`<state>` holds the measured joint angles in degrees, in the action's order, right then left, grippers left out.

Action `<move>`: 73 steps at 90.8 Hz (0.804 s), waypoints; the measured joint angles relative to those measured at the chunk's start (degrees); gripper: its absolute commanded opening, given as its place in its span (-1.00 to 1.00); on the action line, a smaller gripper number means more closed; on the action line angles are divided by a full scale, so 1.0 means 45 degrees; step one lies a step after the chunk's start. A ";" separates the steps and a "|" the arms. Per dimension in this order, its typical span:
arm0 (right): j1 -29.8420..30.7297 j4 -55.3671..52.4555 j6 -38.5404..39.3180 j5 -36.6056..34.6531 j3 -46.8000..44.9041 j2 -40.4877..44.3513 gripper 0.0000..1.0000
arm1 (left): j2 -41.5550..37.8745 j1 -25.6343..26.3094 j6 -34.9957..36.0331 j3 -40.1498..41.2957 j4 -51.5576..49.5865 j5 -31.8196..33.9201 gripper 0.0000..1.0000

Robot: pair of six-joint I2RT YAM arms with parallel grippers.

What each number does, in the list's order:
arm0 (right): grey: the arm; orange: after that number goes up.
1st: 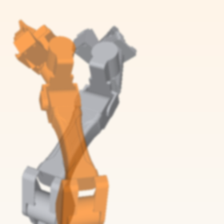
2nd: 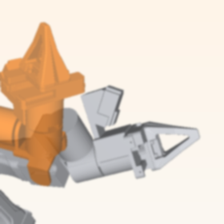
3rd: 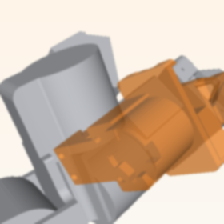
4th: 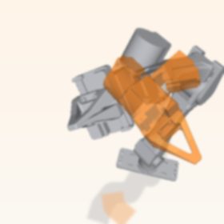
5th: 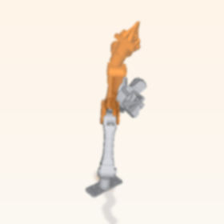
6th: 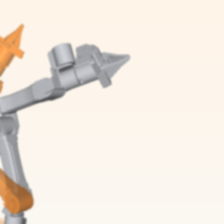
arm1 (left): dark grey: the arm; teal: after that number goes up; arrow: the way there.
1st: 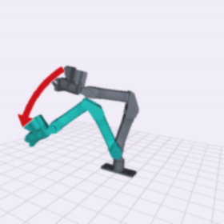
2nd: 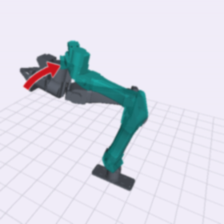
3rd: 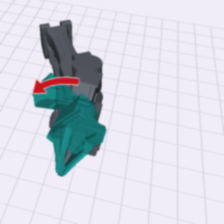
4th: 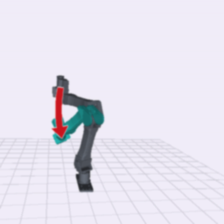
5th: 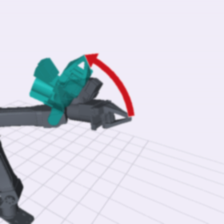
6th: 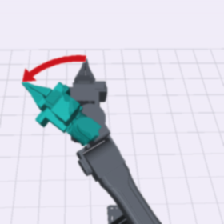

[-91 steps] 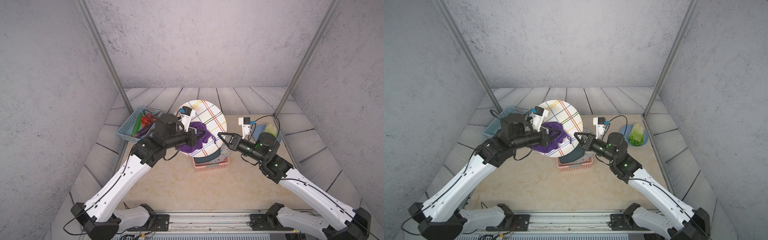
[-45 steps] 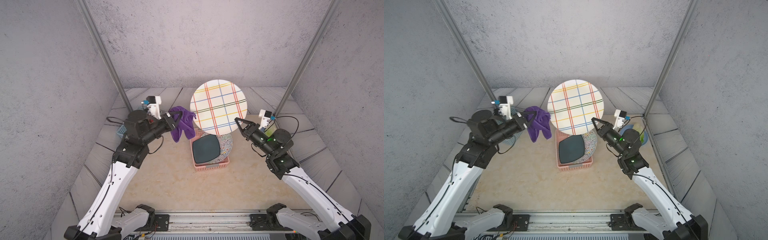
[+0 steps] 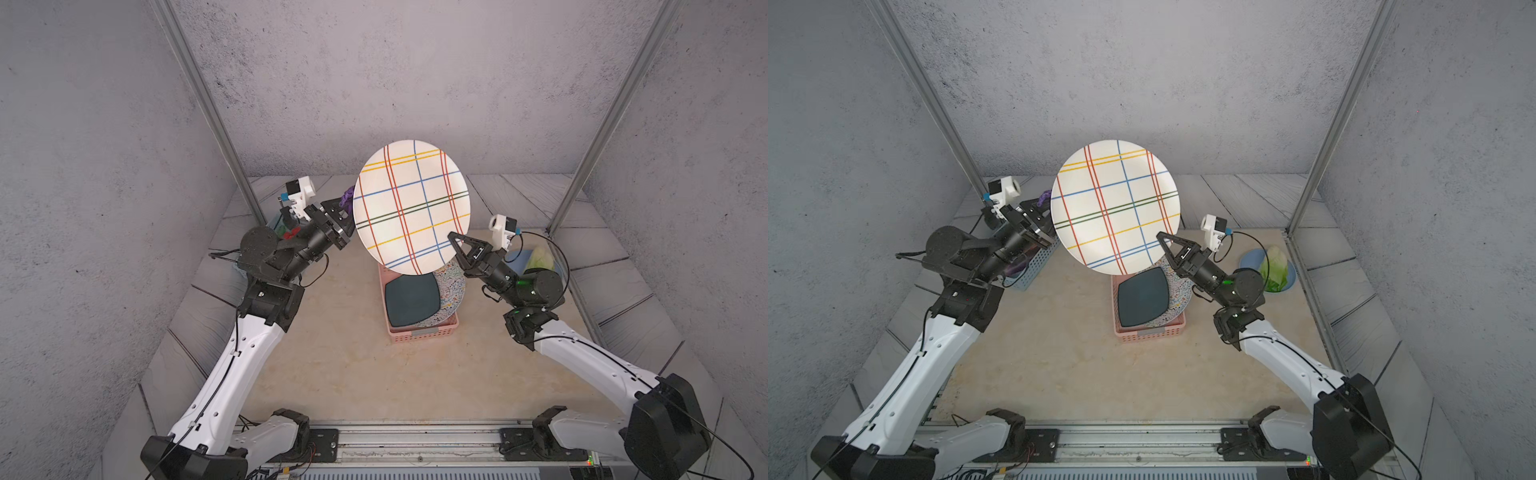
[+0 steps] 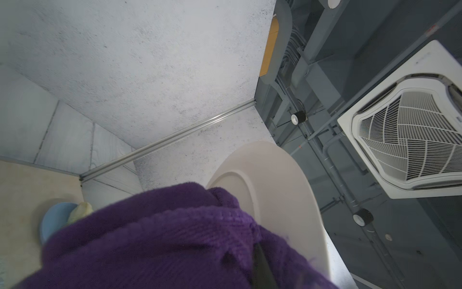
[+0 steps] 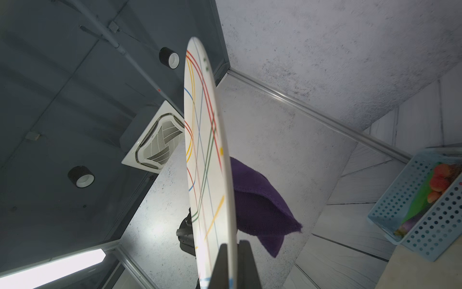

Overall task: Wipe the wet plate dry
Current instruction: Wipe the plate with towel.

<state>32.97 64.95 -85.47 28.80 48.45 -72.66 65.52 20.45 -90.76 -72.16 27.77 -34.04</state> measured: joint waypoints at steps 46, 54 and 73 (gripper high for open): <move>-0.0214 0.0330 -0.0049 -0.0170 0.2234 -0.0534 -1.00 | -0.0432 0.1753 -0.0219 -0.0175 0.0699 0.0763 -1.00; 0.0345 0.0554 -0.0034 -0.0374 0.1413 -0.0223 -1.00 | -0.0010 0.1501 -0.0539 -0.0928 0.1049 0.0811 -1.00; 0.1122 0.0403 0.0578 -0.0525 0.1088 0.0083 -1.00 | 0.0695 0.2443 -0.0763 -0.0651 0.1904 0.1107 -1.00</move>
<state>38.02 66.76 -82.87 26.44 53.34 -72.29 68.64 31.44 -94.19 -75.09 36.34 -29.06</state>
